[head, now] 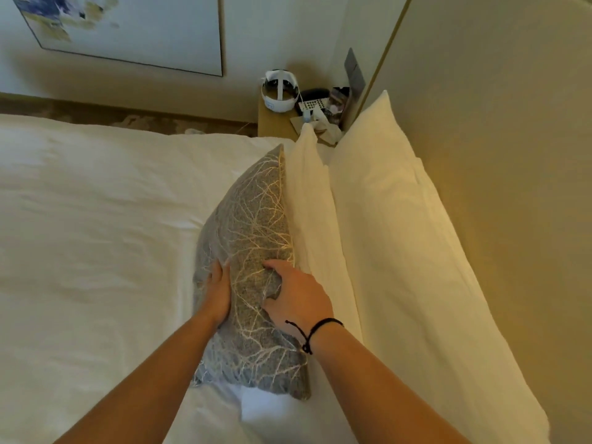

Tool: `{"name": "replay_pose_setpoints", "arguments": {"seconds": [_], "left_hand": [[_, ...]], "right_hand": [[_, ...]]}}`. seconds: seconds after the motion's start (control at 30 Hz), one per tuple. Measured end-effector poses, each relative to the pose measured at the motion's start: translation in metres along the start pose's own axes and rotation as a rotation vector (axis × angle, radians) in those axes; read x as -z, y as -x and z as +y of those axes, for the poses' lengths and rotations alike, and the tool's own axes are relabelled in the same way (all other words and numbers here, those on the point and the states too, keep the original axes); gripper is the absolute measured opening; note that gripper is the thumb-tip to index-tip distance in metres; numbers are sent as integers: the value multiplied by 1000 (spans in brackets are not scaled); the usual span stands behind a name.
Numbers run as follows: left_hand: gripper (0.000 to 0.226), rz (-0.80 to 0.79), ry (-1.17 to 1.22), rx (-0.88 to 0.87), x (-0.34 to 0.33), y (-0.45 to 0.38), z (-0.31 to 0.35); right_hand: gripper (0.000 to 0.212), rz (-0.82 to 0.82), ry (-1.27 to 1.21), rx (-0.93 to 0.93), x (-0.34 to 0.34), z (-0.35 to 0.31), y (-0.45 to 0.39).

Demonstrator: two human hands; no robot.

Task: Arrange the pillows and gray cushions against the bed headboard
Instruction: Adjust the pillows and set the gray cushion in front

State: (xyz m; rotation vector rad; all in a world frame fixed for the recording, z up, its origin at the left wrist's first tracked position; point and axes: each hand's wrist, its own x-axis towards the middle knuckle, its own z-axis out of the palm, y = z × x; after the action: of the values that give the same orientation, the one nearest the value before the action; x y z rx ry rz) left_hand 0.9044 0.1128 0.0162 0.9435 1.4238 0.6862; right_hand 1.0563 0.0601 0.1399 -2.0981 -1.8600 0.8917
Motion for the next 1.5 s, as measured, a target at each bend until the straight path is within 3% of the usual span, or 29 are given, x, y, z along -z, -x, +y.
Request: {"name": "replay_pose_setpoints", "arguments": {"seconds": [0.17, 0.3, 0.43, 0.5, 0.6, 0.7, 0.87, 1.07, 1.13, 1.17, 1.27, 1.4, 1.43, 1.5], "left_hand": [[97, 36, -258, -265, -25, 69, 26], [104, 83, -479, -349, -45, 119, 34], [114, 127, -617, -363, -56, 141, 32], [117, 124, -643, -349, -58, 144, 31], [117, 129, -676, -334, -61, 147, 32], [117, 116, -685, -306, -62, 148, 35], [112, 85, -721, -258, -64, 146, 39], [109, 52, -699, -211, -64, 155, 47], [108, 45, -684, -230, -63, 162, 45], [108, 37, -691, -249, -62, 167, 43], [106, 15, -727, -283, -66, 184, 31], [104, 30, -753, -287, -79, 209, 17], [104, 27, -757, -289, -82, 216, 15], [105, 15, -763, -293, -86, 228, 8]], "right_hand": [[66, 51, -54, 28, 23, 20, 54], [69, 229, 85, -155, 28, 61, 127], [101, -64, 128, -392, 10, 85, 196], [88, -167, 140, -446, 5, 91, 216], [14, -141, 245, -439, 5, 95, 230], [33, -102, 276, -405, 5, 95, 240], [40, -121, 286, -323, 5, 99, 266], [36, -138, 209, -338, 5, 104, 273], [24, -134, 228, -307, 14, 104, 275], [18, -116, 227, -298, 20, 104, 278], [32, 62, 184, -307, 41, 116, 299], [45, 603, 231, -316, 69, 145, 331], [49, 636, 248, -374, 76, 156, 336], [41, 508, 248, -519, 87, 177, 342]]}}
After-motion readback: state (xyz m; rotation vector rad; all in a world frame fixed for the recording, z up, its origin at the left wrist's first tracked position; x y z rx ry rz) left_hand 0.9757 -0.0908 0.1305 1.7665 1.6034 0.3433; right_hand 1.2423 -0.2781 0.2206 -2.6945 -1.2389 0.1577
